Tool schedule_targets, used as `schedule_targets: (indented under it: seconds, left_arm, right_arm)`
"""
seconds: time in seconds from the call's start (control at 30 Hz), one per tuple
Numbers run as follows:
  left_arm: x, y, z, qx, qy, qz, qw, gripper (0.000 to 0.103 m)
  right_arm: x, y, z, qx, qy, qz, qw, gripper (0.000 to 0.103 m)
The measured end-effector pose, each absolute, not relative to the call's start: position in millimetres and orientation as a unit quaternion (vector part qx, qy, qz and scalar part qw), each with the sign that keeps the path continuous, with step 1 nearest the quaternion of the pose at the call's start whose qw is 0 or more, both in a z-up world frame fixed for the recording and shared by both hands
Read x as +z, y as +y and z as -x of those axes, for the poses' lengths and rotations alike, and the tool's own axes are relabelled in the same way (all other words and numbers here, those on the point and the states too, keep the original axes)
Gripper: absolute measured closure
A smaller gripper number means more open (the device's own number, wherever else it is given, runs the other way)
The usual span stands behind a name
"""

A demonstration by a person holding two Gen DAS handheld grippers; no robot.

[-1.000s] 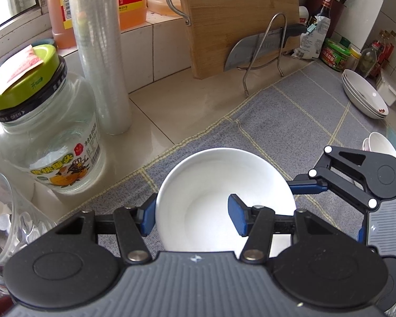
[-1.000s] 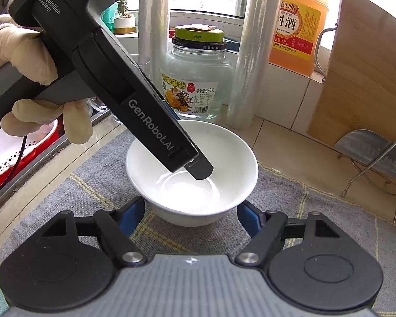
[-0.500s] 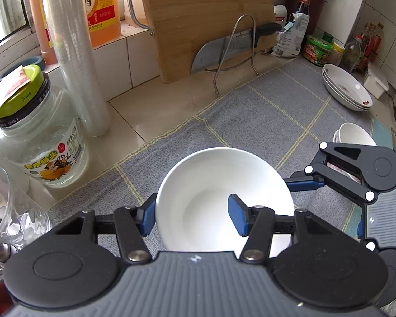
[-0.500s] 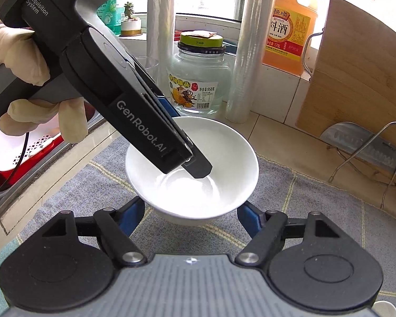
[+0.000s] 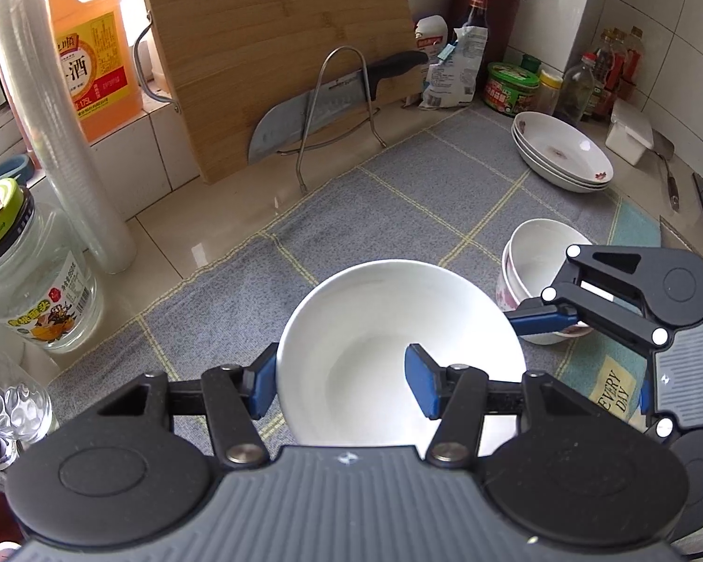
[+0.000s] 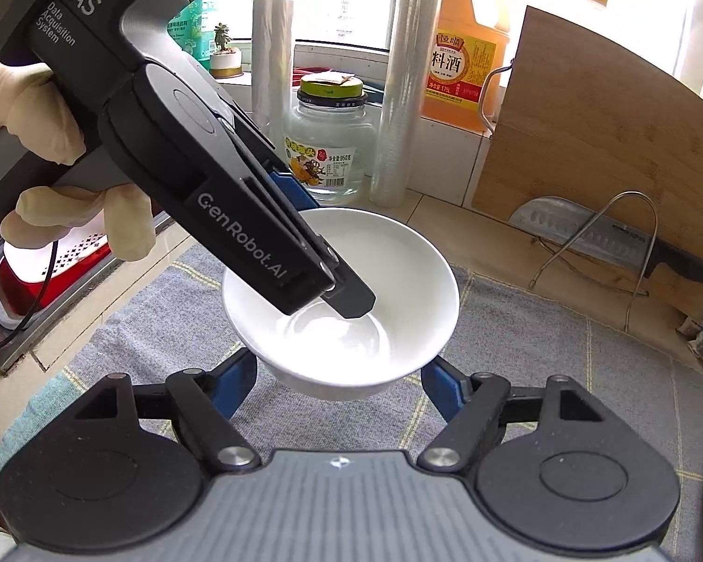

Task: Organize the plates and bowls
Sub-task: 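Lift the white bowl with both grippers and carry it to the stacked bowls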

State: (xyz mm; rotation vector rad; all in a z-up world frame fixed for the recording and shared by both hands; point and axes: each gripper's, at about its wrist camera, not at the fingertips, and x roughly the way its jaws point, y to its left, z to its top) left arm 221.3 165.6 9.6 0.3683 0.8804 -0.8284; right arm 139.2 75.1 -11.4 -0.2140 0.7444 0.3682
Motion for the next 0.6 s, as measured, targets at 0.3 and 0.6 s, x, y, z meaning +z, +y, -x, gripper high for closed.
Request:
schedule_targets:
  seconds: [0.3, 0.6]
  left_arm:
    - [20, 126, -193, -0.405, 0.400, -0.187, 0.801, 0.048]
    - [24, 85, -182, -0.427, 0.389, -0.195, 0.792, 0.048]
  right_arm:
    - [-2, 39, -108, 0.162, 0.358, 0.094, 0.915, 0.022]
    - [3, 3, -88, 0.138, 0.355, 0.090, 0.920, 0.022]
